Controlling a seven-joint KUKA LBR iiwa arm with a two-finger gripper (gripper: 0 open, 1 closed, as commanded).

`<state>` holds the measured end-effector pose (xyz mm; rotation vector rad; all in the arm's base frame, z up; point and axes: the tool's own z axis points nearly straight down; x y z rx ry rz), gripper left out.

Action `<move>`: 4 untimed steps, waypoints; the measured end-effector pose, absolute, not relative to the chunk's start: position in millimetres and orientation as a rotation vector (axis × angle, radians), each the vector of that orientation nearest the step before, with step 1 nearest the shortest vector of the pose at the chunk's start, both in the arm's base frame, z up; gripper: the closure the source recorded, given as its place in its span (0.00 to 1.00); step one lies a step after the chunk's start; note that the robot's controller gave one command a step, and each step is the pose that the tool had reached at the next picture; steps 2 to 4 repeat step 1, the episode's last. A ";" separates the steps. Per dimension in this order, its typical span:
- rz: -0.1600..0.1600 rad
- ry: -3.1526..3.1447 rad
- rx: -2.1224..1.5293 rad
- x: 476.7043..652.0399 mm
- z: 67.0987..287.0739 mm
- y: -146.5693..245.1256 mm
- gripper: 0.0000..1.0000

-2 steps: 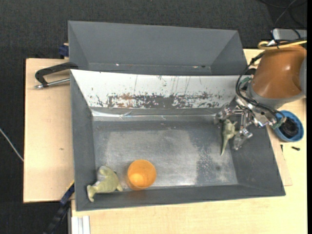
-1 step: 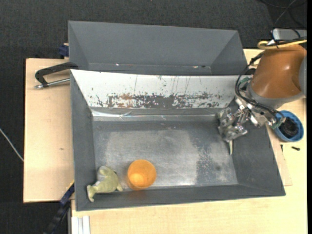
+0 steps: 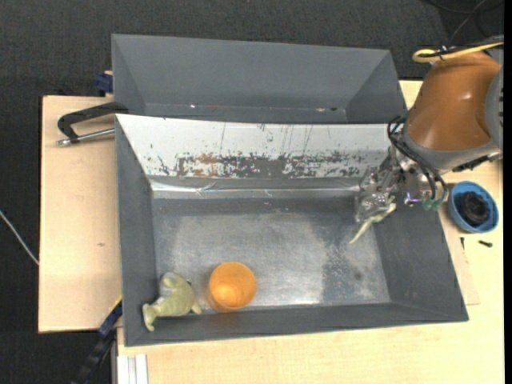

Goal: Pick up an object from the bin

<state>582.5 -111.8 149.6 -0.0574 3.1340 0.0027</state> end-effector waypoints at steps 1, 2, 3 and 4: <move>-0.007 3.071 -0.604 586.4 242.2 -136.9 1.00; -0.007 3.071 -0.604 586.4 242.2 -136.9 1.00; -0.007 3.071 -0.604 586.4 242.2 -136.9 1.00; -0.007 3.071 -0.604 586.4 242.2 -136.9 1.00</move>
Offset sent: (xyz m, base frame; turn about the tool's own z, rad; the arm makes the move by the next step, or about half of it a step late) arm 0.0016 -0.0246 0.0893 -0.3538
